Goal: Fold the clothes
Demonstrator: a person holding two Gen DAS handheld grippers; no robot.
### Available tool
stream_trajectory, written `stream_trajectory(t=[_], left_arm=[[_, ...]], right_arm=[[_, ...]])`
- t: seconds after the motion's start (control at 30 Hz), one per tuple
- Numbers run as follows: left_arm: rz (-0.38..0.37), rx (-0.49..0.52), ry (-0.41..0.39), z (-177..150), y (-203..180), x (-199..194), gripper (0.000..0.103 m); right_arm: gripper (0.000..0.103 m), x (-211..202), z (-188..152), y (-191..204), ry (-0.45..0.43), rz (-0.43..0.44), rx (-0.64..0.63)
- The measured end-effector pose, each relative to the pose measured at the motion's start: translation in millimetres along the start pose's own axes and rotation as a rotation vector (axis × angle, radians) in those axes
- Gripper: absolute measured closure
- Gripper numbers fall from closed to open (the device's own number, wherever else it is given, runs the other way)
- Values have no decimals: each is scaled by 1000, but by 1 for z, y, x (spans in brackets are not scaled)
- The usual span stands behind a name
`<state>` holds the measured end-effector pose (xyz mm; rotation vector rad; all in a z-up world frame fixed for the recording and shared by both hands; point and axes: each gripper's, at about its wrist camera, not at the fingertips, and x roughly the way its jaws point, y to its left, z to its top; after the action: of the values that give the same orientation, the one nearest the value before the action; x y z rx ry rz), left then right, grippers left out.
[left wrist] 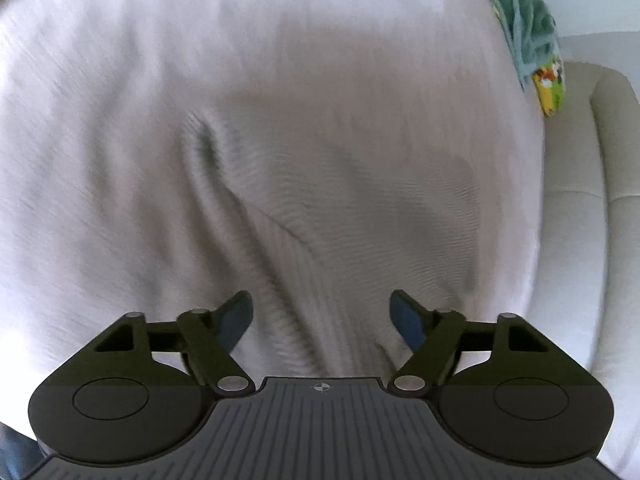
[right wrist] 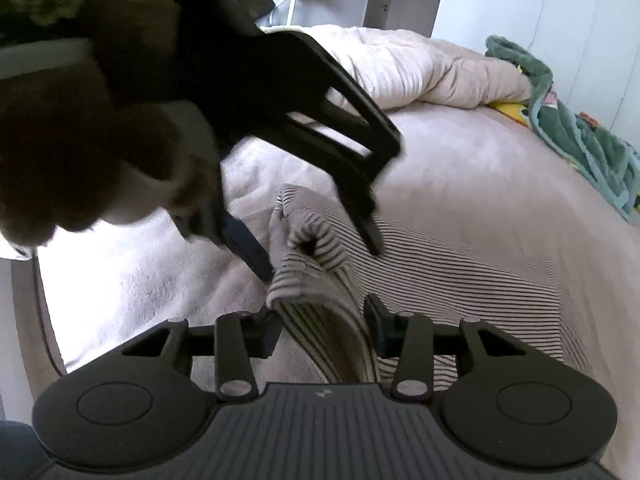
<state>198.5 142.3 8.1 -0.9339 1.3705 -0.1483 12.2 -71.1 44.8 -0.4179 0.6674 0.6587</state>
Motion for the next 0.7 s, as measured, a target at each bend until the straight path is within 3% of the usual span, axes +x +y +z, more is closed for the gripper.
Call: stream_trajectory(t=[0.03,0.07,0.1,0.33,0.47,0.53,0.57,0.6,0.63,0.7], left_arm=[[-13,3,19,-2,-4,2,32],[-9,28,20,-3,-11,2,34],[-8,49,20,-5,-17,2,35],[-73,44,23,1,-42,-12,33],[-47,56,23,5,-48,-7,31],[-32,43,21,4,-45,-7,31],[-26,34,17,4,-43,-7,31],[-21,23,8,3,-40,-9,31],[-15,5,-18,3,-33,-15,28],[6,-41,-83,6,-19,-23,19]], right_arm=[[43,-1,0,-2,0,-18,2],[24,-3,0,-4,0,-36,3],[16,-8,-3,-4,-8,-55,7],[7,-34,-22,10,-45,-126,15],[7,-2,-11,19,-113,-197,-49],[19,13,-7,16,-91,-192,-50],[40,20,-6,11,-69,-176,-35],[69,26,-4,6,-48,-159,-20],[76,32,-2,1,-26,-142,-5],[77,37,-1,-7,-6,-107,17]])
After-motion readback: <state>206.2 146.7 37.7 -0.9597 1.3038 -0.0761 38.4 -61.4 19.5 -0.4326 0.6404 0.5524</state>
